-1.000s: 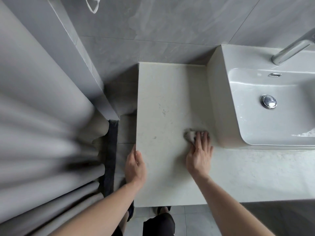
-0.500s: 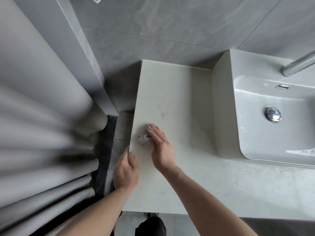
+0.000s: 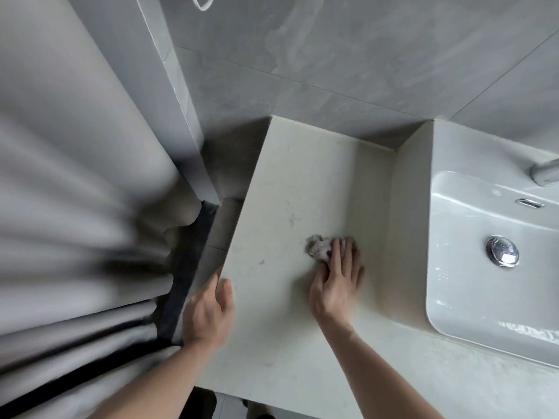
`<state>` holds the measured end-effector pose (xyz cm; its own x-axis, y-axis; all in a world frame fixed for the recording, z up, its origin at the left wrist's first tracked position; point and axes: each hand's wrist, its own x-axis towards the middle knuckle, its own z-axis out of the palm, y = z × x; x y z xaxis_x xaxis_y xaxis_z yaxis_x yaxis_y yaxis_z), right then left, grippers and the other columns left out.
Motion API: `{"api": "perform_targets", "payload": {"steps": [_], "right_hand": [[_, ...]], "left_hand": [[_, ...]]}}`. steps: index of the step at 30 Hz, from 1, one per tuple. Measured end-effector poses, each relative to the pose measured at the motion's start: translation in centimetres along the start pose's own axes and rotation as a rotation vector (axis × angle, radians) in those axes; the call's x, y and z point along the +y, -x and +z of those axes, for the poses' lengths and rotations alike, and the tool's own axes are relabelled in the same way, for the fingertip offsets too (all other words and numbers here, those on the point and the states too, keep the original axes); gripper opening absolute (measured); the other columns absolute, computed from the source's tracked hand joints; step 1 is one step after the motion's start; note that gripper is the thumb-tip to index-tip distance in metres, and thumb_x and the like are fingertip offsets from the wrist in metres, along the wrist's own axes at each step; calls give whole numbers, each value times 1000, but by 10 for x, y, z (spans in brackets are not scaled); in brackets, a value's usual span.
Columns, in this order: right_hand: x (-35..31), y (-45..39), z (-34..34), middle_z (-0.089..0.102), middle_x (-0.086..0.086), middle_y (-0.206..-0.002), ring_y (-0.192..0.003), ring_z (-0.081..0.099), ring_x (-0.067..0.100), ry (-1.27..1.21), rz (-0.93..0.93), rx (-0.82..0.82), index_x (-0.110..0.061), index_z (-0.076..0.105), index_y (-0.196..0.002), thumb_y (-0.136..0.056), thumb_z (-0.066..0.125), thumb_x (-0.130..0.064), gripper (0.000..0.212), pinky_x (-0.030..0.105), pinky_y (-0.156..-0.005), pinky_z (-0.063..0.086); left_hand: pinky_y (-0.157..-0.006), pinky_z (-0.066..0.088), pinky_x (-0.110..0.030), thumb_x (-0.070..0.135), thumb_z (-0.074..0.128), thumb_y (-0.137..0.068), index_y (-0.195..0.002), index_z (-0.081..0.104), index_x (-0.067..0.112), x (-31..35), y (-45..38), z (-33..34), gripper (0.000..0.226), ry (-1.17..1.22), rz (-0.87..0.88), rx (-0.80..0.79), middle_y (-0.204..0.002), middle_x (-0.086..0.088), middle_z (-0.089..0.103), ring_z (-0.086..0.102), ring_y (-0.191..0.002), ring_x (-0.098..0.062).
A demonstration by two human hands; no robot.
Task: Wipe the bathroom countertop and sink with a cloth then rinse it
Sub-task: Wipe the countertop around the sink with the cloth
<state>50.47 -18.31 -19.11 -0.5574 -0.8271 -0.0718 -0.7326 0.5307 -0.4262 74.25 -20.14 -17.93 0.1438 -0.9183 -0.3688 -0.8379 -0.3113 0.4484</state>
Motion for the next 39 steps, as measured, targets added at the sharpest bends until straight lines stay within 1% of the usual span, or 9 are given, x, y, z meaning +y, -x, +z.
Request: {"api": "perform_targets", "payload": {"steps": [6, 11, 15, 19, 22, 25, 29, 33, 39], "right_hand": [[-82, 4, 37, 18, -2, -173, -162, 6, 22, -109, -455, -204, -23, 34, -162, -103, 49, -27, 61, 45, -130, 9], [-107, 11, 52, 21, -1, -172, -161, 7, 21, -153, -631, -341, -20, 38, -160, -105, 47, -26, 56, 45, -130, 9], [-73, -12, 32, 28, -1, -170, -160, 16, 15, -237, -617, -374, -18, 45, -156, -100, 50, -12, 57, 39, -130, 13], [-3, -47, -2, 26, -4, -171, -160, 15, 16, -180, -419, -231, -24, 44, -157, -105, 47, -31, 52, 40, -130, 11], [39, -72, -23, 27, 0, -171, -159, 20, 21, -21, -240, -97, -22, 41, -158, -101, 39, -26, 57, 52, -126, 20], [49, -86, -29, 33, 8, -168, -155, 28, 29, 85, -120, -5, -15, 43, -156, -99, 35, -35, 61, 54, -122, 29], [16, -83, -13, 18, 5, -173, -159, 15, 29, 100, 61, 0, -20, 31, -162, -99, 25, -46, 69, 57, -126, 14], [-31, -74, 10, 16, 2, -174, -159, 14, 29, 81, -118, -55, -27, 28, -163, -100, 36, -47, 66, 57, -126, 10], [-119, -38, 50, 14, 1, -174, -162, 4, 24, -64, -504, -260, -21, 31, -163, -100, 48, -22, 65, 50, -129, 9]], "left_hand": [[-94, 52, -43, 62, 19, -95, -137, 58, 28, 4, 0, -2, 67, -10, 20, 22, -124, -8, 71, 65, -111, -37], [-86, 54, -43, 70, 11, -97, -136, 50, 36, 2, 0, -2, 64, -16, 55, 40, -122, -2, 71, 66, -107, -36], [-79, 54, -43, 63, 17, -97, -120, 56, 30, 1, 0, -1, 56, -45, 54, 36, -109, -7, 73, 66, -97, -39], [-78, 53, -43, 63, 18, -96, -116, 57, 28, -1, 0, 0, 56, -51, 30, 30, -107, -6, 74, 66, -96, -39], [-80, 53, -44, 65, 14, -95, -121, 56, 32, -1, 0, 1, 59, -62, 26, 25, -111, -2, 73, 65, -98, -38], [-84, 54, -44, 67, 11, -94, -128, 55, 31, -3, -3, 4, 66, -69, 26, 12, -117, 1, 72, 65, -103, -37], [-90, 53, -43, 67, 11, -94, -128, 59, 26, -4, -5, 5, 72, -58, 33, 18, -120, -1, 72, 65, -110, -36], [-90, 52, -42, 67, 11, -96, -126, 60, 27, -3, -4, 3, 70, -38, 66, 27, -120, -1, 72, 65, -111, -36], [-81, 51, -38, 57, 21, -98, -126, 59, 32, -1, -3, -1, 54, -40, 100, 59, -115, 1, 73, 66, -103, -34]]}}
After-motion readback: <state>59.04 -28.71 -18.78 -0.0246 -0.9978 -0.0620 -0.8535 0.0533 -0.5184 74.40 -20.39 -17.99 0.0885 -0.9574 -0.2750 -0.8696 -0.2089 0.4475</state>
